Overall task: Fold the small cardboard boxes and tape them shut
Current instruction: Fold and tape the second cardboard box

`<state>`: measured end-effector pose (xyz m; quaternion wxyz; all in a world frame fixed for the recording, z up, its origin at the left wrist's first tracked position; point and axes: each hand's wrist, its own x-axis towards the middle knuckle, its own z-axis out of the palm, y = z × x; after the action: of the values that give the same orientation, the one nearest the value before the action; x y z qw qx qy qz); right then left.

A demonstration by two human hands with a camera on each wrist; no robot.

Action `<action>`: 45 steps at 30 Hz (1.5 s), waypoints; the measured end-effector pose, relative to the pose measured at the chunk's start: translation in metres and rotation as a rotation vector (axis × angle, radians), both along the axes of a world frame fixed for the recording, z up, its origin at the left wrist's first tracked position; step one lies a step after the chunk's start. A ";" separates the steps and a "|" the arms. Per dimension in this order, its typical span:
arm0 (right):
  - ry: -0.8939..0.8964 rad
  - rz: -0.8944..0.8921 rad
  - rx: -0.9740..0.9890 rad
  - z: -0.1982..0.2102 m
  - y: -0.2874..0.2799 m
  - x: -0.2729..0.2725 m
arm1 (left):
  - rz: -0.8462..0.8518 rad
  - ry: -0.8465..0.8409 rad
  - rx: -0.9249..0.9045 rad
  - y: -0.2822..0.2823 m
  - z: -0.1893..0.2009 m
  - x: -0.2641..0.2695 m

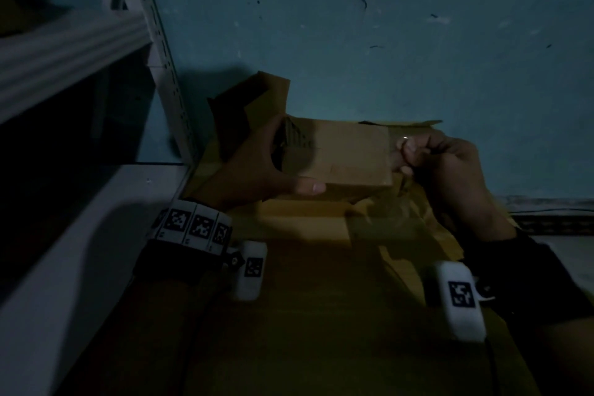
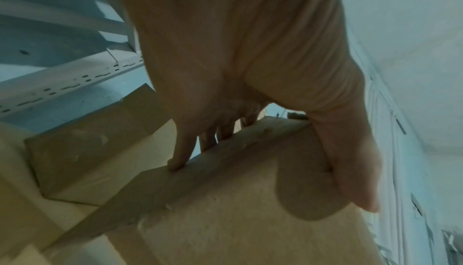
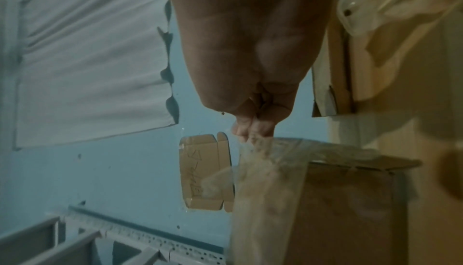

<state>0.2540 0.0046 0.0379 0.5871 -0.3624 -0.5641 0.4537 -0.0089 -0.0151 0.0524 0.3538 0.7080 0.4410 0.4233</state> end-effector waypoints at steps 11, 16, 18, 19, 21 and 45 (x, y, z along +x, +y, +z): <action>-0.110 0.057 0.001 0.008 -0.003 -0.003 | 0.044 0.121 0.057 0.002 -0.005 -0.003; -0.146 0.045 -0.174 0.012 -0.003 -0.001 | 0.131 0.127 0.086 0.006 -0.010 0.001; -0.120 0.024 -0.250 0.018 -0.002 0.005 | 0.114 0.010 0.098 0.008 -0.010 -0.002; -0.142 0.000 -0.249 0.021 -0.002 0.008 | 0.102 -0.035 0.109 0.009 -0.010 -0.004; -0.242 -0.045 -0.216 0.025 -0.002 0.013 | 0.096 -0.059 0.115 0.009 -0.010 -0.004; -0.475 -0.003 0.320 0.031 -0.006 -0.001 | 0.140 -0.355 -0.289 0.002 -0.003 0.007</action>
<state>0.2533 -0.0018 0.0689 0.4889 -0.3621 -0.7498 0.2602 -0.0015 -0.0127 0.0495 0.4934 0.5320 0.4757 0.4971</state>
